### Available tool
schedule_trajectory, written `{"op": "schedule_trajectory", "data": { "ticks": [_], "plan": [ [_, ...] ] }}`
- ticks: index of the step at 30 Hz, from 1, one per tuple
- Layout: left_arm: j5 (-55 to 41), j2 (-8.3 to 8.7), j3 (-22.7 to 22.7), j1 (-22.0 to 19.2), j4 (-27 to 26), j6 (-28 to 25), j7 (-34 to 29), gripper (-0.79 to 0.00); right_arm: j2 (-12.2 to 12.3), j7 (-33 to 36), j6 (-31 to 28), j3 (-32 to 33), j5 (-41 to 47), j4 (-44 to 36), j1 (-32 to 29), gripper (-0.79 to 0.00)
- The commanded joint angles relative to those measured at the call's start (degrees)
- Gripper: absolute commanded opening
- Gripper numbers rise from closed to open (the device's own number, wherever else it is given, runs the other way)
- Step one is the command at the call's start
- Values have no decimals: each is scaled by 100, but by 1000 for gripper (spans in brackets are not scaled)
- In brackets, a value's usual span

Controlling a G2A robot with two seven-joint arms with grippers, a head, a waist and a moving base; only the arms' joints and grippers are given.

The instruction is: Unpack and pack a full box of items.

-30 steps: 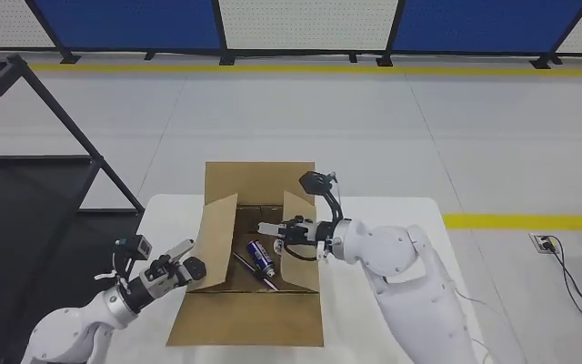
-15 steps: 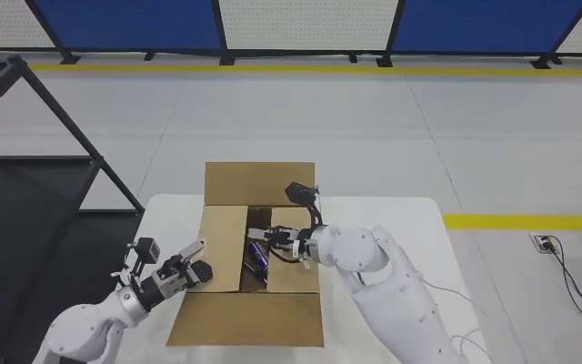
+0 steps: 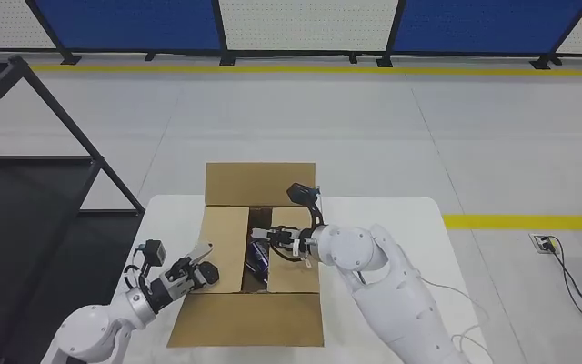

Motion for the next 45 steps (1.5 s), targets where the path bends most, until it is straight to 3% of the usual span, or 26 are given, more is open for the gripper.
{"op": "schedule_trajectory", "data": {
  "ticks": [1, 13, 25, 30, 36, 39, 42, 45],
  "plan": [
    [10, 5, 11, 32, -30, -8, 8, 0, 17, 18, -6, 24, -19, -57, -36, 0],
    [-187, 37, -151, 241, -289, -118, 74, 0, 116, 174, -217, 125, -159, -492, -183, 0],
    [-883, 103, -862, 719, -967, -298, -114, 0, 281, 572, -838, 446, -131, -1314, -461, 0],
    [-1328, 130, -1395, 1011, -1201, -513, -224, 0, 457, 980, -1462, 1005, -58, -1899, -807, 0],
    [-2111, 149, -2292, 1447, -1164, -923, -479, 0, 737, 1932, -2166, 2042, 292, -2836, -1666, 0],
    [-2486, 150, -2751, 1693, -1060, -1163, -707, 0, 846, 2194, -2188, 2523, 346, -3245, -2073, 0],
    [-2766, 154, -3211, 1996, -996, -1402, -1136, 0, 846, 2194, -2188, 2523, 346, -3245, -2073, 0],
    [-2783, 154, -3319, 2060, -1007, -1495, -1230, 0, 846, 2194, -2188, 2523, 346, -3245, -2073, 0]
  ]
}}
